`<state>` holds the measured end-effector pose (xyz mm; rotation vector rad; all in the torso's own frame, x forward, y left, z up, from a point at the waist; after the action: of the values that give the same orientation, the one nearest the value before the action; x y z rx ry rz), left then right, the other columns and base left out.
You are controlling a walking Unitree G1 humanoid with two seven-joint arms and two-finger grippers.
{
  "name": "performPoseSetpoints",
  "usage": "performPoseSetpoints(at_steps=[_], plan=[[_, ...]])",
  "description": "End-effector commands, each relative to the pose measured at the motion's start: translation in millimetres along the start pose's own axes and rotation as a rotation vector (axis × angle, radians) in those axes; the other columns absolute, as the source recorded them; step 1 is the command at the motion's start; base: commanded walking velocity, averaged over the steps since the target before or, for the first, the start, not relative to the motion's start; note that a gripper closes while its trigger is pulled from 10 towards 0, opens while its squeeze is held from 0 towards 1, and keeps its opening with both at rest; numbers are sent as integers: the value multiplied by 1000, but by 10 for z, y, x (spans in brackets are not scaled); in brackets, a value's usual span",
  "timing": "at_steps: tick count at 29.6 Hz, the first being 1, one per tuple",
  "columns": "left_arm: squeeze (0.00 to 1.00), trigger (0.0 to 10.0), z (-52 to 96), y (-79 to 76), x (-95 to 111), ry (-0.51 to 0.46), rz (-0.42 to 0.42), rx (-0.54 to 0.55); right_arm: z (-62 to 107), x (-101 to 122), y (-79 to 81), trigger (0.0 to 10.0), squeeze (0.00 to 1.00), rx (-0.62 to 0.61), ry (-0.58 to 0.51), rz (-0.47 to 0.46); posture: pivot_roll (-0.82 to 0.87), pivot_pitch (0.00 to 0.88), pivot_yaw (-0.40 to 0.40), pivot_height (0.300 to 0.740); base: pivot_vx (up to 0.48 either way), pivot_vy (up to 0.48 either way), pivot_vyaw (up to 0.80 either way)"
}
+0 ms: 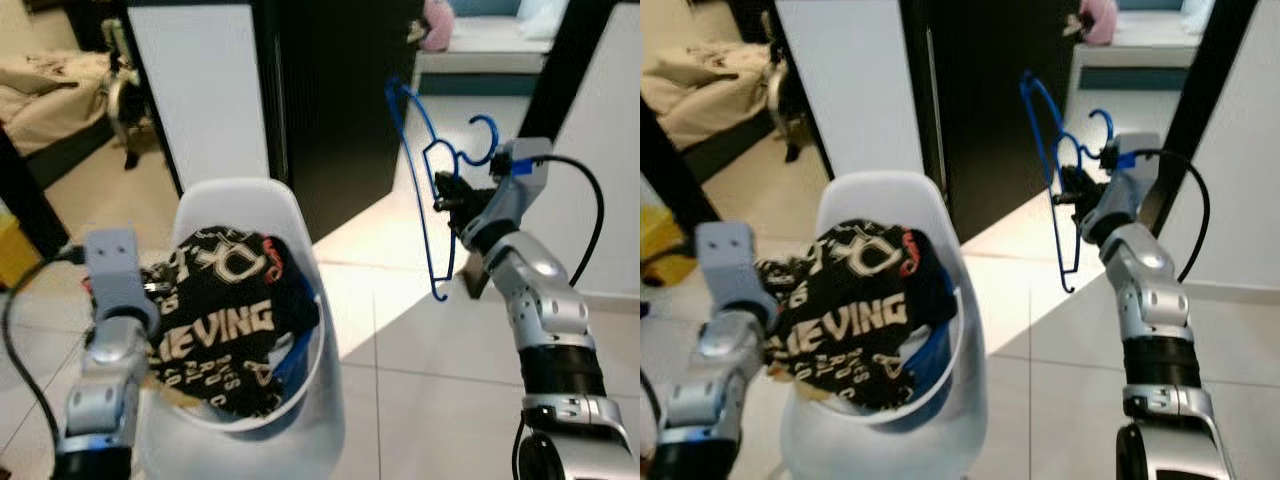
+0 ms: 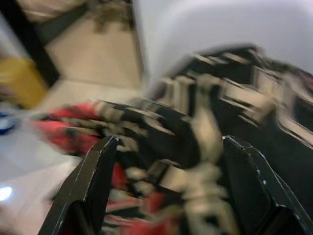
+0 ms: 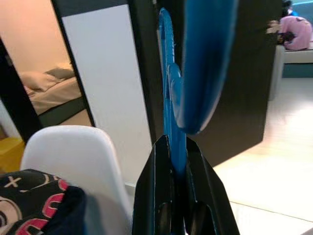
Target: Hang hanger
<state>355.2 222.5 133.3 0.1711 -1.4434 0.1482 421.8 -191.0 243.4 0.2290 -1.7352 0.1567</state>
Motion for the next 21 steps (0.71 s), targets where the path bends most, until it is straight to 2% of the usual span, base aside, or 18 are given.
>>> performPoseSetpoints(at_steps=[1,2,4,5,6,8,10,13,14,15,17,18,19,20,21], plan=[[0,10000,15,-37,38,-7,8,-24,1,-28,-8,10000,0,-1,15,2,-18,0,15,740,0,0,0],[0,10000,16,-179,-1,20,-15,-99,-3,-28,-6,10000,0,-1,16,4,-19,0,14,740,0,0,0],[0,10000,16,-179,-1,20,-15,-99,-3,-28,-6,10000,0,-1,16,4,-19,0,14,740,0,0,0],[0,10000,21,-301,-95,75,-50,-168,-7,-17,-6,10000,0,-1,14,5,-19,0,17,740,0,0,0],[0,10000,21,-301,-95,75,-50,-168,-7,-17,-6,10000,0,-1,14,5,-19,0,17,740,0,0,0],[0,10000,53,-433,-285,185,-83,-247,0,7,-16,10000,0,-4,8,4,-27,0,21,740,0,0,0],[0,10000,53,-433,-285,185,-83,-247,0,7,-16,10000,0,-4,8,4,-27,0,21,740,0,0,0],[0,10000,91,-441,-409,264,-82,-255,3,27,-29,10000,0,-7,3,3,-30,0,21,740,0,0,0],[0,10000,91,-441,-409,264,-82,-255,3,27,-29,10000,0,-7,3,3,-30,0,21,740,0,0,0],[0,8157,101,-421,-443,284,-80,-248,1,36,-34,10000,0,-8,1,3,-30,0,21,740,0,0,0],[0,8157,108,-407,-463,296,-80,-243,1,42,-38,10000,0,-9,-1,3,-30,0,21,740,0,0,0],[0,902,105,-371,-472,303,-79,-232,0,44,-40,10000,0,-9,-1,4,-30,0,21,740,0,0,0],[0,902,105,-371,-472,303,-79,-232,0,44,-40,10000,0,-9,-1,4,-30,0,21,740,0,0,0],[0,0,95,-329,-466,303,-85,-217,-1,46,-42,10000,0,-10,-2,4,-30,0,20,740,0,0,0],[0,0,95,-329,-466,303,-85,-217,-1,46,-42,10000,0,-10,-2,4,-30,0,20,740,0,0,0]])
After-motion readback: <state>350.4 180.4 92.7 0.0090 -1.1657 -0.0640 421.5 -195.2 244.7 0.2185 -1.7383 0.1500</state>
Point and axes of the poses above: a point about 5 cm out from each wrist's last joint towards the gripper, its own z axis pointing back from the gripper into the wrist, its own x axis along the axis of the wrist's last joint, y = z × x, the point moved 6 cm from there along -z, pointing out of the wrist towards the gripper, and after that the axes turned 2 degrees about z, right-handed, at the moved point
